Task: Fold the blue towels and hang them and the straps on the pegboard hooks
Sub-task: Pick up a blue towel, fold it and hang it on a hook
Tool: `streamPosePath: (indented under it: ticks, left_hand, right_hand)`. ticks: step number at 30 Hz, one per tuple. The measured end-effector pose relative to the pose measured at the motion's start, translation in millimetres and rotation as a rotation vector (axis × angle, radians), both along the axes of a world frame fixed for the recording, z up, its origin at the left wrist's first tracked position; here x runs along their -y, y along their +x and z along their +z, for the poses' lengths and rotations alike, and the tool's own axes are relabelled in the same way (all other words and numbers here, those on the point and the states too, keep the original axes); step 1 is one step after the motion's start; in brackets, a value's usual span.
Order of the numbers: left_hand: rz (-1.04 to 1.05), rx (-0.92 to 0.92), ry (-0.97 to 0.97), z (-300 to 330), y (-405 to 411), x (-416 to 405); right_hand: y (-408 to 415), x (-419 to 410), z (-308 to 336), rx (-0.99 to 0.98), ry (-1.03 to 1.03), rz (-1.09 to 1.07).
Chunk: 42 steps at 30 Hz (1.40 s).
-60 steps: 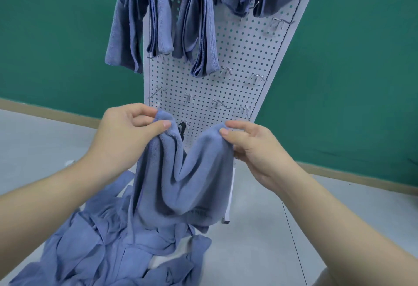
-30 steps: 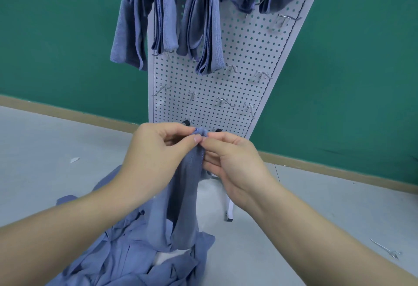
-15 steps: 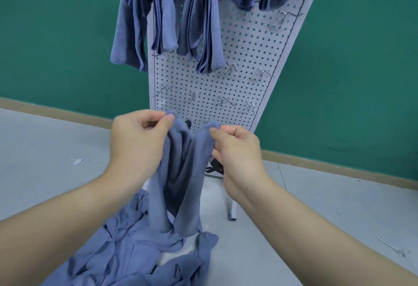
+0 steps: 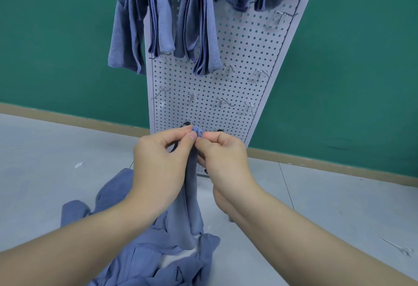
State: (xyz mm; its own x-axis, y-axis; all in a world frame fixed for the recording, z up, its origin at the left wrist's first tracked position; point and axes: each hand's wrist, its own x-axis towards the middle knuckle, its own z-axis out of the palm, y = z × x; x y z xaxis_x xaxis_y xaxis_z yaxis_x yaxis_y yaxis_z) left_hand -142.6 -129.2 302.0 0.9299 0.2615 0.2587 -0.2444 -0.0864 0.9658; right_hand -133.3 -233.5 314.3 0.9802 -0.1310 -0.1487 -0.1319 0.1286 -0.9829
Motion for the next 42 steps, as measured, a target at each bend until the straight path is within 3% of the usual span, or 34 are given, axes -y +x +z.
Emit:
streamPosePath:
  ticks: [7,11,17,25,30,37,42]
  left_hand:
    - [-0.226,-0.006,0.092,-6.1,1.1,5.9]
    - [-0.421,-0.051,0.006,3.4,8.8,2.0]
    - [-0.330,0.030,0.005,10.1,22.1,-15.7]
    - [-0.603,0.029,0.312,19.0,23.7,-41.8]
    - [-0.620,0.058,0.334,12.2,21.5,-44.8]
    - [-0.515,0.071,0.255,15.5,25.1,-45.5]
    - [-0.539,0.054,0.296,19.1,23.4,-46.7]
  right_hand:
    - [5.6,9.2,-5.7,-0.020,0.061,-0.013]
    - [12.0,22.9,-0.7,-0.008,0.108,-0.071]
    - [11.5,28.4,16.3,0.073,0.039,-0.004]
    - [6.9,35.3,26.6,0.162,-0.088,0.211]
    - [5.6,31.6,21.1,0.188,-0.261,0.304]
    - [10.0,43.3,28.8,0.169,-0.243,0.437]
    - [8.8,44.7,25.7,0.197,-0.266,0.413]
